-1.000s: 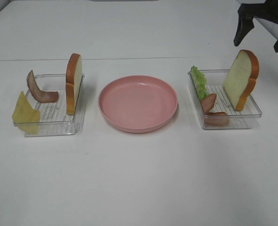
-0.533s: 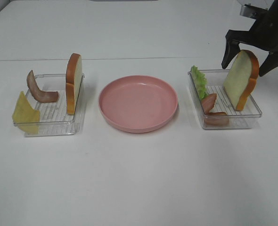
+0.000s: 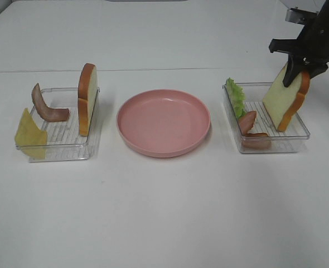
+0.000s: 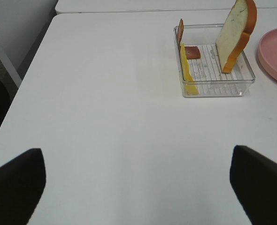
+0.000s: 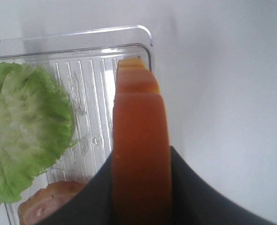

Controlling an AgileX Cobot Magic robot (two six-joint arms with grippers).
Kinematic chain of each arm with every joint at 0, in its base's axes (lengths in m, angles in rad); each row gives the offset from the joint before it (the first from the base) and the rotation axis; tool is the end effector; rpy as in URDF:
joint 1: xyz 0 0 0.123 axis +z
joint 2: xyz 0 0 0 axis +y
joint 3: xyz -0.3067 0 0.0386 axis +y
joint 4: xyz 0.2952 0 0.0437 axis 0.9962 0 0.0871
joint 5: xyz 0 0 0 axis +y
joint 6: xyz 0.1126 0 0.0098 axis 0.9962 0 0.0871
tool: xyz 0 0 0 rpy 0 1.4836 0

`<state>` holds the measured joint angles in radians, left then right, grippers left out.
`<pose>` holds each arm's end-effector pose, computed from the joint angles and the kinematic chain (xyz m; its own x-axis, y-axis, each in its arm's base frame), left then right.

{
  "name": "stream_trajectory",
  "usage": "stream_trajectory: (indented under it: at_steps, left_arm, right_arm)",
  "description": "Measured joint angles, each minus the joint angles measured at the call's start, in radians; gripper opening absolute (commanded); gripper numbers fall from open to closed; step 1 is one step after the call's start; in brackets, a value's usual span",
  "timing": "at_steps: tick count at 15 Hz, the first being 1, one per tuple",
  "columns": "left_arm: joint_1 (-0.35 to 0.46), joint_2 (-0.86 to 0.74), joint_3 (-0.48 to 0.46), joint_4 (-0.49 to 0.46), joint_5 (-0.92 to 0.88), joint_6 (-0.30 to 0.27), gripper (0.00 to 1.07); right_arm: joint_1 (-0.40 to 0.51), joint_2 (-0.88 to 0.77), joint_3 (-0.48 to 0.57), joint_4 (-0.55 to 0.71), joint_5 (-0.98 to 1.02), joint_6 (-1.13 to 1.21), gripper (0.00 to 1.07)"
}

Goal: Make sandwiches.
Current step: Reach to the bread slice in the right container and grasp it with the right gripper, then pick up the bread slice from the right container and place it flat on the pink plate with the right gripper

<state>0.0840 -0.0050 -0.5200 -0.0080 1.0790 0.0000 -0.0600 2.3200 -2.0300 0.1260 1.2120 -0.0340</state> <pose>0.0275 0.0015 0.2949 -0.4481 -0.0415 -0.8930 -0.0793 0.9968 -0.0065 0.5500 -0.0197 0.1679 -0.9852 0.0696 -0.1567 0.0513 0.9917 0.1178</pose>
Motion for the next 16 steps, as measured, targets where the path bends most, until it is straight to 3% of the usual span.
stream_trajectory:
  at_steps: [1,3,9,11,13,16]
  left_arm:
    - [0.0,0.0,0.0,0.0,0.0,0.0,1.01]
    - [0.0,0.0,0.0,0.002,0.0,0.0,1.01]
    - [0.0,0.0,0.0,0.008,0.0,0.0,1.01]
    - [0.0,0.0,0.0,0.008,0.0,0.0,1.01]
    - [0.0,0.0,0.0,0.008,0.0,0.0,1.01]
    - [0.0,0.0,0.0,0.008,0.0,0.0,1.01]
  right_arm:
    - [0.0,0.0,0.0,-0.001,0.0,0.0,0.23]
    - [0.0,0.0,0.0,-0.003,0.0,0.034,0.0]
    - [0.0,-0.074,0.0,-0.031,0.002,0.087,0.0]
    - [0.0,-0.207,0.006,-0.048,0.0,0.114,0.0]
    - [0.0,-0.302,0.044,-0.018,0.0,0.114,0.0]
    - [0.035,-0.478,0.234,0.162,-0.02,0.077,0.0]
